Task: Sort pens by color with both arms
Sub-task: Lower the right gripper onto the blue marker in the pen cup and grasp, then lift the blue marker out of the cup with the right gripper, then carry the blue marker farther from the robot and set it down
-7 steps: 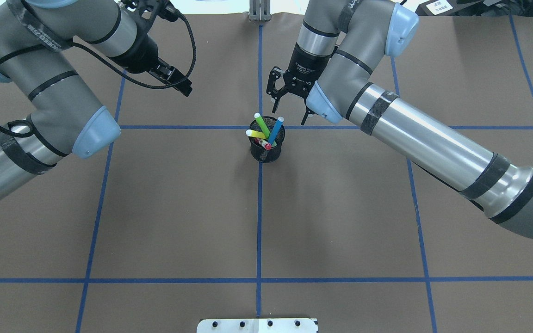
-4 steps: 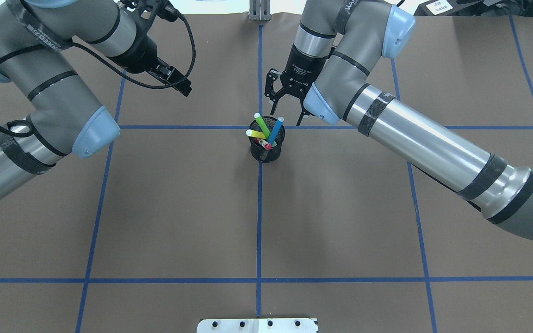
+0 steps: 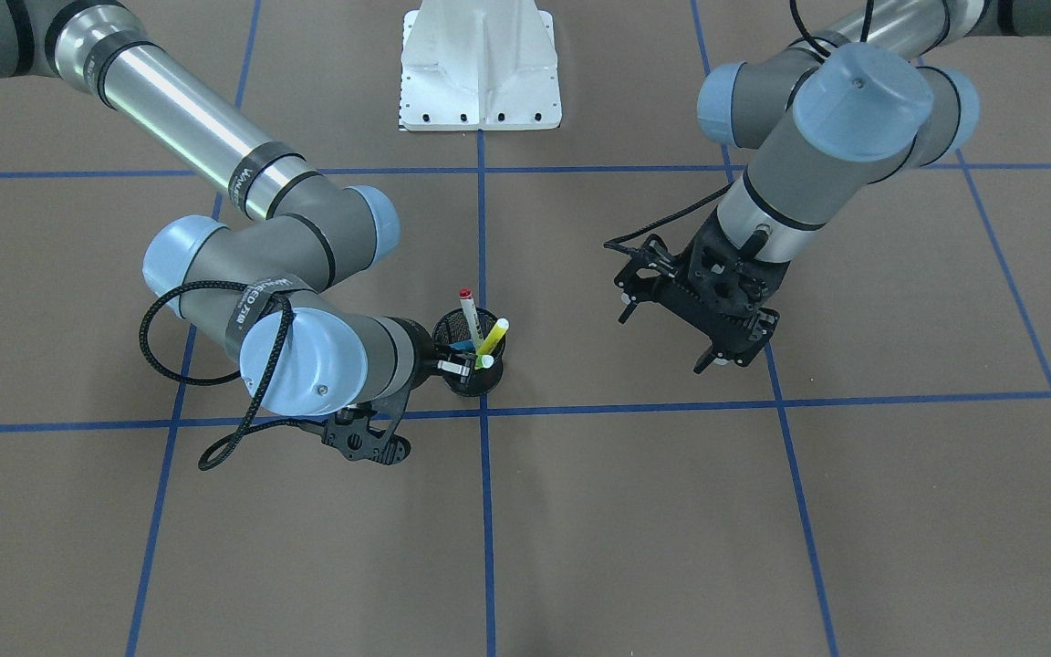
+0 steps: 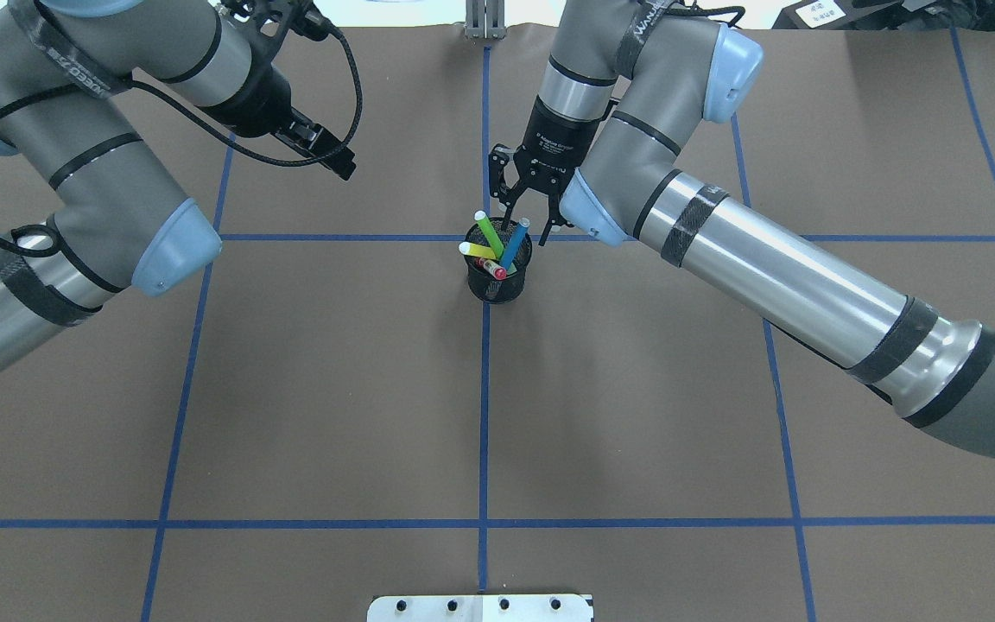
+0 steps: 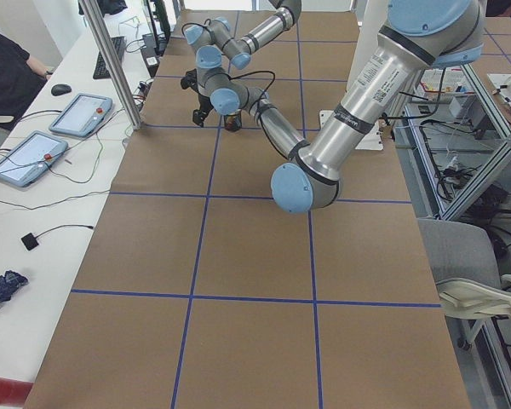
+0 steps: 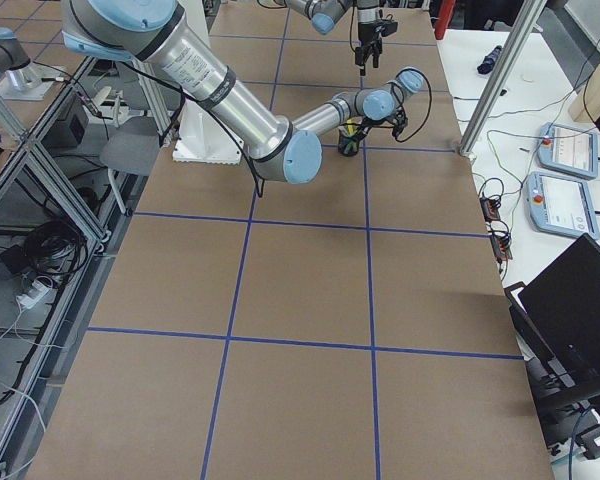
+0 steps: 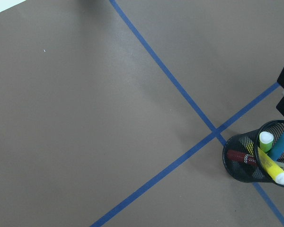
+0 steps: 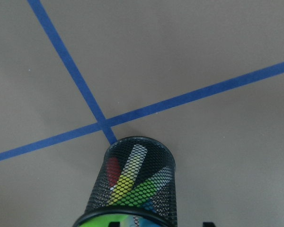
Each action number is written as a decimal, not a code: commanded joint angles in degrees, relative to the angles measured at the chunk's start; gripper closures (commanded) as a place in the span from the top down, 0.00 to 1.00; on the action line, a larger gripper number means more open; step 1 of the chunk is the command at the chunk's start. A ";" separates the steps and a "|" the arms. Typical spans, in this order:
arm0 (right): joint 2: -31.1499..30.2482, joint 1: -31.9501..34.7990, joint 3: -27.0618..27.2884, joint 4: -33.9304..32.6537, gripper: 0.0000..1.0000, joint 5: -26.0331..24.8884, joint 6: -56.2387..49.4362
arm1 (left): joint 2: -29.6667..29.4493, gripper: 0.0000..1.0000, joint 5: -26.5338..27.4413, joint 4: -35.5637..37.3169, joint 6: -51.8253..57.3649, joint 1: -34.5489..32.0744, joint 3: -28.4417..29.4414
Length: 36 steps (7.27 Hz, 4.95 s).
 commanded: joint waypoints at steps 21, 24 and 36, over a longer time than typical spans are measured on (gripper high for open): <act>-6.48 3.14 19.93 17.80 0.00 -68.64 4.47 | 1.20 0.99 0.00 -0.28 -1.75 0.25 0.62; -10.35 -3.01 18.15 21.35 0.00 -85.91 -0.01 | 1.28 0.99 0.00 -0.28 -2.11 0.07 0.88; -9.13 -16.12 3.30 36.20 0.00 -102.66 -0.01 | 3.04 0.99 0.00 -3.71 -2.02 -0.72 5.54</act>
